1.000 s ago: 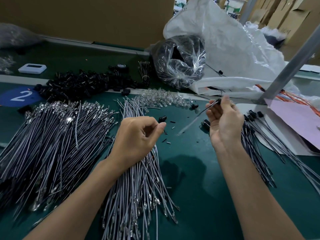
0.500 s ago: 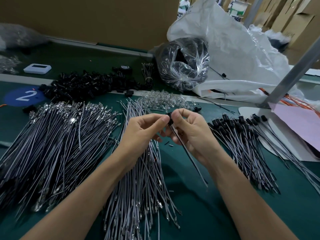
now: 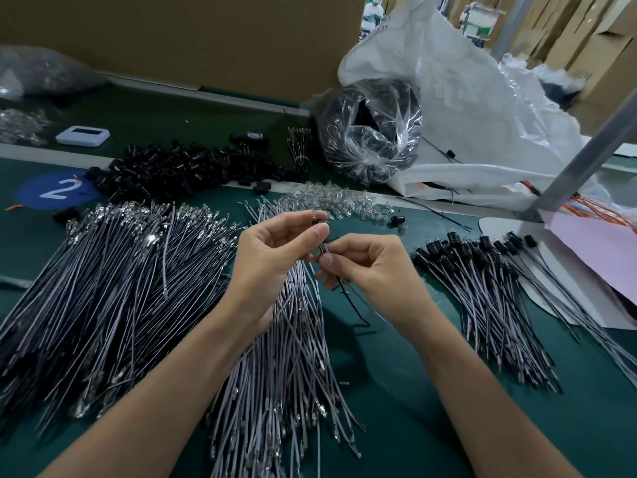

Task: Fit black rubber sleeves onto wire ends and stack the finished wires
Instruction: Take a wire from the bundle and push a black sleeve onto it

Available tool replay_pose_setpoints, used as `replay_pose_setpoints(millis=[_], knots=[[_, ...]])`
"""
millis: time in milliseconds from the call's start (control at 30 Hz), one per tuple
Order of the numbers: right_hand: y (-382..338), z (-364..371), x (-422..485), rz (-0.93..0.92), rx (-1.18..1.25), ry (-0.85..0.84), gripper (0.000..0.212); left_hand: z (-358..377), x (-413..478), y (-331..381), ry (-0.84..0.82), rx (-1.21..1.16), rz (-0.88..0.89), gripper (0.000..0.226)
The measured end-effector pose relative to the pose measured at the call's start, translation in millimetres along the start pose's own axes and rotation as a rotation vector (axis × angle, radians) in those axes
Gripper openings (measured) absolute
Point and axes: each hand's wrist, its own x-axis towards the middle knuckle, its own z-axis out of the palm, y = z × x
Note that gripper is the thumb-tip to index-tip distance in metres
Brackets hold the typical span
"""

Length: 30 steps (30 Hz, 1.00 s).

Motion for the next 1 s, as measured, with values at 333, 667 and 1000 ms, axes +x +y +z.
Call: replay_pose_setpoints(millis=[333,667,1000], knots=[[6.6,8.6,-1.6,-0.08,-0.015,0.163,0.014,1.9,-1.4,-1.0,0.024,0.069,-0.031,0.032],[7.7,10.8,-0.2,-0.102,-0.06,0.136,0.013,0.3,-2.5,3.3,0.09,-0.008,-0.02,0.022],[7.7,12.8,-0.7,-0.094,-0.05,0.17,0.003,4.4,-5.2,1.4,0.043,0.048,-0.026,0.015]])
